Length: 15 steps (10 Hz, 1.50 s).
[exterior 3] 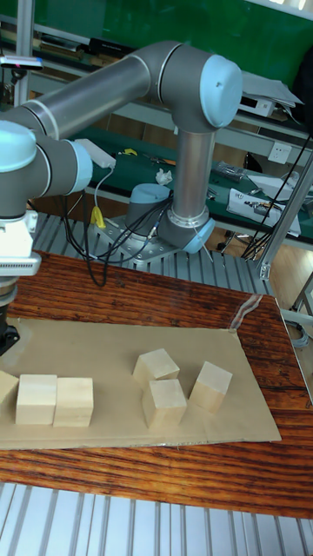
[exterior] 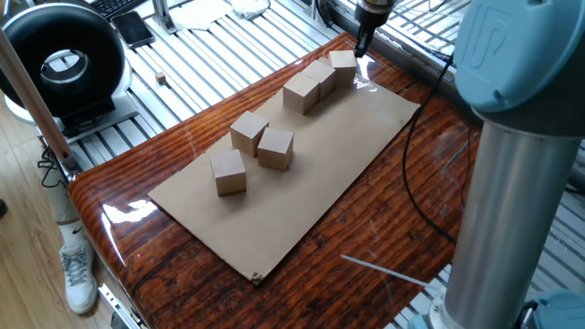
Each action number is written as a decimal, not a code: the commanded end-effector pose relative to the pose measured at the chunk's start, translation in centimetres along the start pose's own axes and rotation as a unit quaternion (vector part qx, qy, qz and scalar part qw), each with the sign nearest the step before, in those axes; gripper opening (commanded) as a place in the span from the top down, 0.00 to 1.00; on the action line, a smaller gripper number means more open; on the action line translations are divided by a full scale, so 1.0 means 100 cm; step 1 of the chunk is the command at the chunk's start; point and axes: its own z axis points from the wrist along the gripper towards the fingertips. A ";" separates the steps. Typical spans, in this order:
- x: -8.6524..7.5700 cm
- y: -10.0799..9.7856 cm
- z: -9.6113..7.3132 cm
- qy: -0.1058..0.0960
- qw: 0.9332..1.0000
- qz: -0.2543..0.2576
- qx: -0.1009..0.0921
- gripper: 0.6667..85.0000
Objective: Stack the blocks into a pyramid shape
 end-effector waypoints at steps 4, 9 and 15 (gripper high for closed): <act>-0.022 0.016 -0.012 -0.005 1.000 -0.009 0.005 0.96; -0.030 -0.012 -0.014 -0.013 0.996 -0.067 0.062 0.95; -0.075 -0.016 -0.018 -0.085 0.992 -0.053 0.073 0.92</act>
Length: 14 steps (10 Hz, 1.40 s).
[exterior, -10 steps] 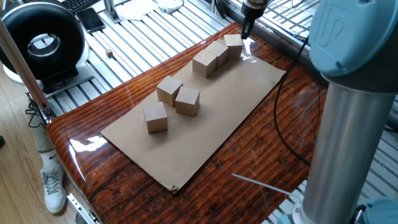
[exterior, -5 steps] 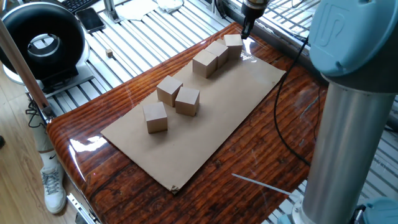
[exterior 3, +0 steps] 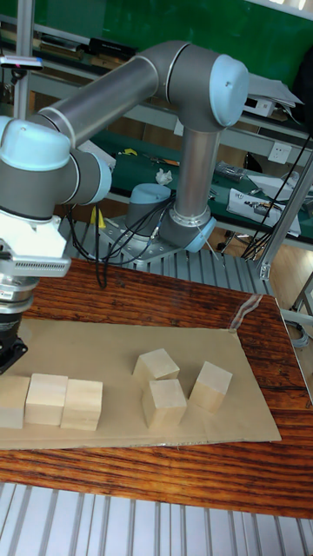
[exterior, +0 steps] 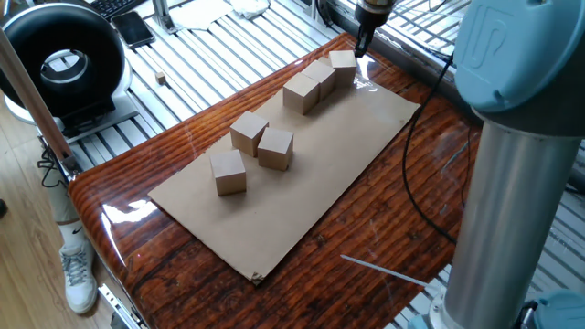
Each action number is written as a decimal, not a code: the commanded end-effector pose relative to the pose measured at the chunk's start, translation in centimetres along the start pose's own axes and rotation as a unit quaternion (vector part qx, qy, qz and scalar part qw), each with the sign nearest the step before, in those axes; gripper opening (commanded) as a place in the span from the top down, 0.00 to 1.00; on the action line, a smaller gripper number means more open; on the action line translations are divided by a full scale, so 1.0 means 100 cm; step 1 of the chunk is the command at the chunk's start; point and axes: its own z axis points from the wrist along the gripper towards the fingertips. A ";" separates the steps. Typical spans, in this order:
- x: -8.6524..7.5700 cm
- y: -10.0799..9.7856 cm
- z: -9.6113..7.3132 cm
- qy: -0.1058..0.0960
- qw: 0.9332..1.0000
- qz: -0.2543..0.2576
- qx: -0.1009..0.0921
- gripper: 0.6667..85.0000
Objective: Stack the blocks into a pyramid shape
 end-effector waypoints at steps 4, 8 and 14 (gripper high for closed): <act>-0.063 -0.015 -0.008 -0.101 0.994 -0.012 0.038 0.91; -0.076 -0.008 -0.003 -0.125 0.991 0.038 0.014 0.91; -0.078 0.004 0.019 -0.120 0.979 0.161 -0.048 0.91</act>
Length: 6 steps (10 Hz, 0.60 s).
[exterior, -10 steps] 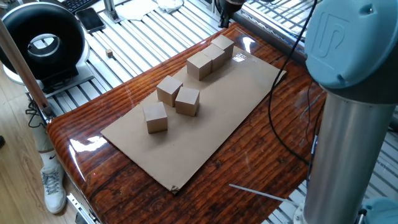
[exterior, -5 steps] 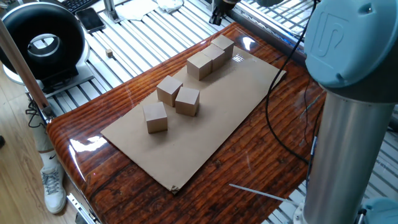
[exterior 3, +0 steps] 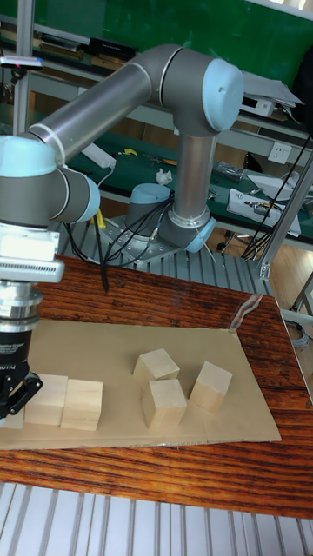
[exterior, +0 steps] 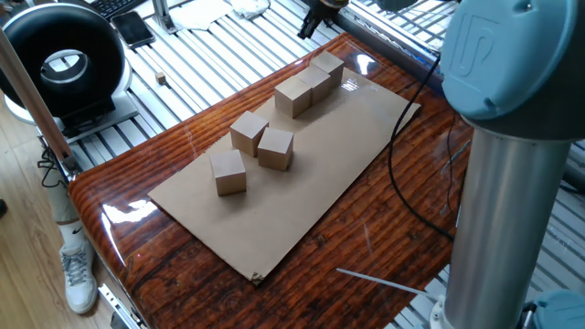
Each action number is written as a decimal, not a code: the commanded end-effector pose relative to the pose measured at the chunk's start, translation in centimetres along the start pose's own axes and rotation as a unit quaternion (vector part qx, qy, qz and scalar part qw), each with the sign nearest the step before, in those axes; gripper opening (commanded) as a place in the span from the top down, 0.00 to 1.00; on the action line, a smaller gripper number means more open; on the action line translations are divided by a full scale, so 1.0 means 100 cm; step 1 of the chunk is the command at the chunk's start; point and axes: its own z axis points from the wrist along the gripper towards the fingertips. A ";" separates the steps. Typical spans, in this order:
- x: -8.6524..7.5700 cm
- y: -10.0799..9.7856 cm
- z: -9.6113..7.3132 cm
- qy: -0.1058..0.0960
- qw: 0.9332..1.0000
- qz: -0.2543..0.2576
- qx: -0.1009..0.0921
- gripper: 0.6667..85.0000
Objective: Stack the blocks into a pyramid shape
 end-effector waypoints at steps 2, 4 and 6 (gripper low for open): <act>0.011 0.010 0.006 0.021 0.998 0.048 -0.032 0.91; 0.013 0.012 0.006 0.025 0.998 0.049 -0.034 0.91; 0.014 0.013 0.006 0.027 0.998 0.053 -0.035 0.91</act>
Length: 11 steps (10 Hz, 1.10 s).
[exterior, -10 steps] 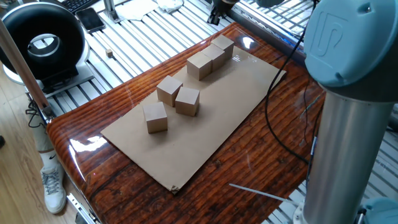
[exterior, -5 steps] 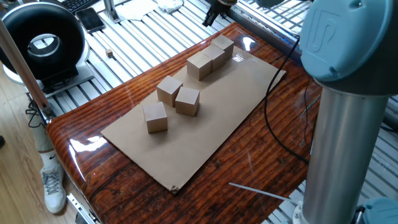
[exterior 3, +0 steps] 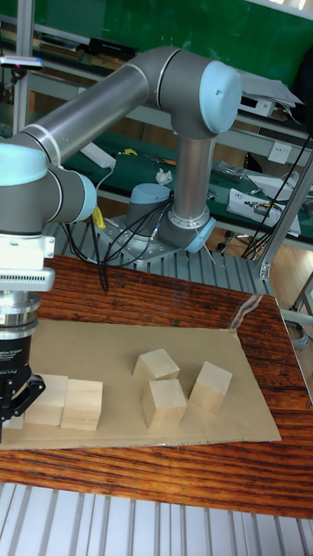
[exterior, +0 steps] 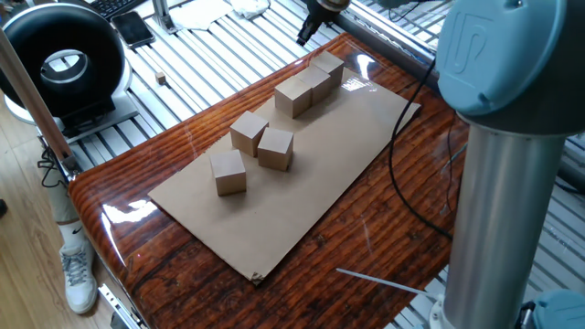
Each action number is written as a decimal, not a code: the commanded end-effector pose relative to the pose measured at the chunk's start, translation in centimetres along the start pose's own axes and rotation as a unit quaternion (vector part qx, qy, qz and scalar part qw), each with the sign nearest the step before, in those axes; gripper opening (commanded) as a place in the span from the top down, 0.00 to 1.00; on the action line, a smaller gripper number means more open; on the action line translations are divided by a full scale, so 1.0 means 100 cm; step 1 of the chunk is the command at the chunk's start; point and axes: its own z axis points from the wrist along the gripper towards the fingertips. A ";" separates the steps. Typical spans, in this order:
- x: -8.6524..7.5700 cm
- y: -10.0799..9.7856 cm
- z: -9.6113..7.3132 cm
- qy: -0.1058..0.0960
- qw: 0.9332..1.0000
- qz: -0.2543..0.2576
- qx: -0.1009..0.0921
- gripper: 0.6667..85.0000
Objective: Stack the blocks into a pyramid shape
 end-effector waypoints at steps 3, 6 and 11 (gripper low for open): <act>0.012 0.008 -0.001 0.024 0.999 0.022 -0.018 0.91; 0.016 0.008 -0.001 0.030 0.999 0.021 -0.017 0.91; 0.022 0.012 0.000 0.043 0.999 0.024 -0.021 0.92</act>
